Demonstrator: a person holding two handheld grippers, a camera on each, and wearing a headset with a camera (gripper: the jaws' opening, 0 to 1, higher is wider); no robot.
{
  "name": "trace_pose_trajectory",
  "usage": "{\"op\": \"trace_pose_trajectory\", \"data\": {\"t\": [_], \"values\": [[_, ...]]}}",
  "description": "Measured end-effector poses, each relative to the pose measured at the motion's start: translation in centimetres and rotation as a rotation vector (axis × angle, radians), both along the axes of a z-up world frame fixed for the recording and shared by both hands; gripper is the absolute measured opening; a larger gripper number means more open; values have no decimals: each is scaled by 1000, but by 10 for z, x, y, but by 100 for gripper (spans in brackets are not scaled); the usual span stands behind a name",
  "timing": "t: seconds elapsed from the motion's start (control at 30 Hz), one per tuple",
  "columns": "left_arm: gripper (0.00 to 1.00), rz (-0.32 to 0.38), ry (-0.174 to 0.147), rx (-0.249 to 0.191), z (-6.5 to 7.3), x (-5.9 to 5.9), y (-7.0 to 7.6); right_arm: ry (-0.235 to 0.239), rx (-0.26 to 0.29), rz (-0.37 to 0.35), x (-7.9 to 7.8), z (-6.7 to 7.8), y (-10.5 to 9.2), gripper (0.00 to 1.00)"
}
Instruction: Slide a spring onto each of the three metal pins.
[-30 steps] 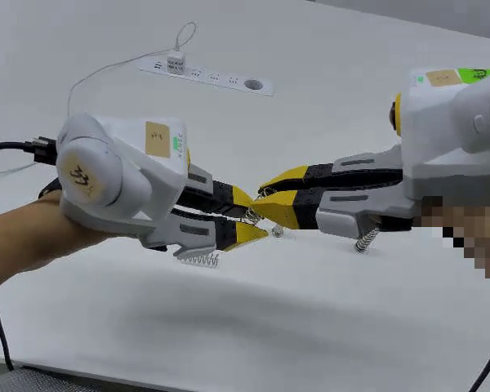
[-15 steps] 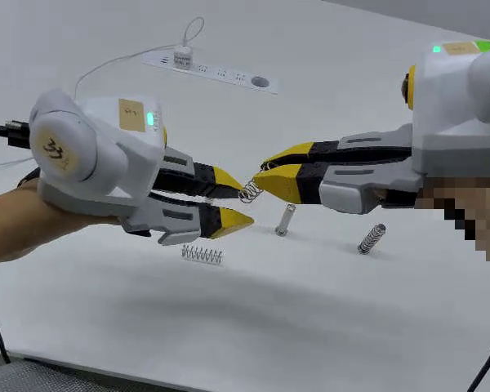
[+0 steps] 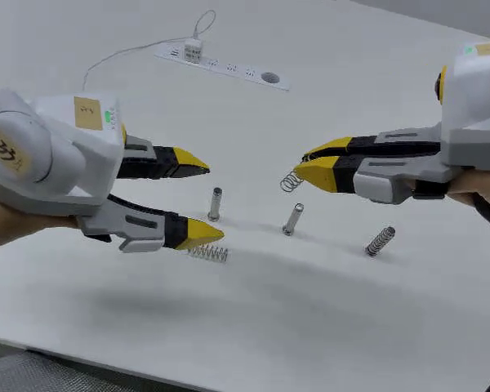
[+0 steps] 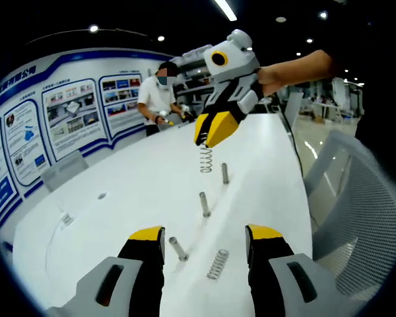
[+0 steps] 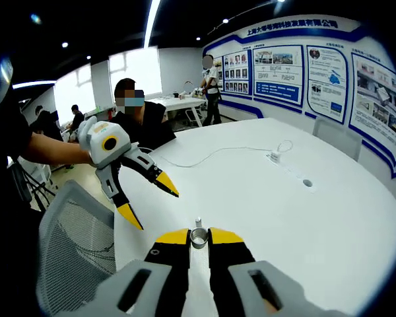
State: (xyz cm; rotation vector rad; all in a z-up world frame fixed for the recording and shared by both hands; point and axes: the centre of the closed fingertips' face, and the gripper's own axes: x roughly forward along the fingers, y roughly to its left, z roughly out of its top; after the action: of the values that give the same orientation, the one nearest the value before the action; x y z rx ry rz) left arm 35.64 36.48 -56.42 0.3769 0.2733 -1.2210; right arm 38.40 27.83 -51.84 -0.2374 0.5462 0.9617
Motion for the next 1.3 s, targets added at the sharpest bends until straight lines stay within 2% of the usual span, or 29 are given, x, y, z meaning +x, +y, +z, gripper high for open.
{"op": "trace_pose_trajectory", "data": {"t": [0.13, 0.3, 0.43, 0.6, 0.67, 0.77, 0.9, 1.07, 1.3], "values": [[57, 58, -6, 7, -1, 9, 13, 11, -26, -36, 8, -10, -11, 10], [68, 113, -3, -21, 5, 18, 21, 19, -41, -88, 16, -19, -20, 10], [77, 134, 7, -14, 1, 20, 27, 21, -78, -98, 19, -29, -27, 10], [87, 151, 22, -10, -6, 19, 28, 36, -90, -112, 20, -38, -29, 10], [90, 163, 18, -9, -8, 18, 27, 42, -99, -117, 21, -41, -29, 11], [92, 175, 24, -19, -11, 16, 25, 50, -111, -116, 20, -45, -29, 11], [92, 183, 33, 2, -19, 13, 27, 51, -127, -110, 20, -49, -29, 11], [92, 201, 46, -9, -20, 12, 31, 63, -136, -101, 20, -54, -26, 11], [91, 202, 55, 3, -24, 6, 33, 61, -170, -91, 22, -61, -22, 11]]}}
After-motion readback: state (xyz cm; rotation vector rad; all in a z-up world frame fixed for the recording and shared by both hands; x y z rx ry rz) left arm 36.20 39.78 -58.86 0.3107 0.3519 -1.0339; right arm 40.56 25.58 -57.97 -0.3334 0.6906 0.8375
